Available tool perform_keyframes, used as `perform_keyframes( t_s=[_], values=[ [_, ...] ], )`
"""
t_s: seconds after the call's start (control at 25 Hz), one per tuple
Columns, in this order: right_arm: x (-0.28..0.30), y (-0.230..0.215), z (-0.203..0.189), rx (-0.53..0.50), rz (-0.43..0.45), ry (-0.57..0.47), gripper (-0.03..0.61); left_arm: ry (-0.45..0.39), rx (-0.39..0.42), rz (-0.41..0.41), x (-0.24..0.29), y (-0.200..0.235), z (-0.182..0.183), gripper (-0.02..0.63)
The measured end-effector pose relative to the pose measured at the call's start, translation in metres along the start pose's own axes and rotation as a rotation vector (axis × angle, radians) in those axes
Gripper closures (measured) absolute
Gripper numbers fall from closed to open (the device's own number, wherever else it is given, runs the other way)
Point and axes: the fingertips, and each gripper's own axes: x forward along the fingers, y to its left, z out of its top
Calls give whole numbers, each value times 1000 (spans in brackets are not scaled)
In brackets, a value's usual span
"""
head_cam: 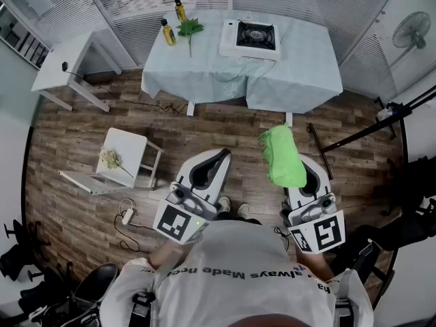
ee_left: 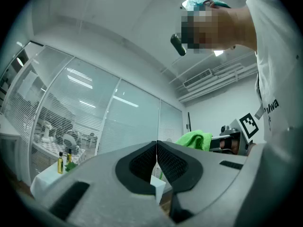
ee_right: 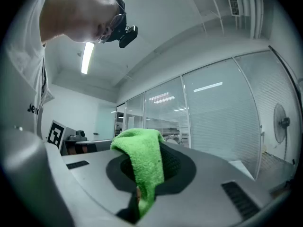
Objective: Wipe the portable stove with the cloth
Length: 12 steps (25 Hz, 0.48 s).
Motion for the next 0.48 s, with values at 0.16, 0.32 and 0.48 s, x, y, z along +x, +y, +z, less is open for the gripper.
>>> perform_keyframes(
  t_s=[0.16,0.32,0.48],
  values=[
    [14,13,-2,0,-15,-4,555,1,-5,-3,-13,17,2,601],
    [27,26,-6,33,-36,-28,555,6,-16,-22,-23,36,0,601],
    [41,29,-16,43,-55,-11,555,20,-23,-34,-25,53,-4,601]
  ],
)
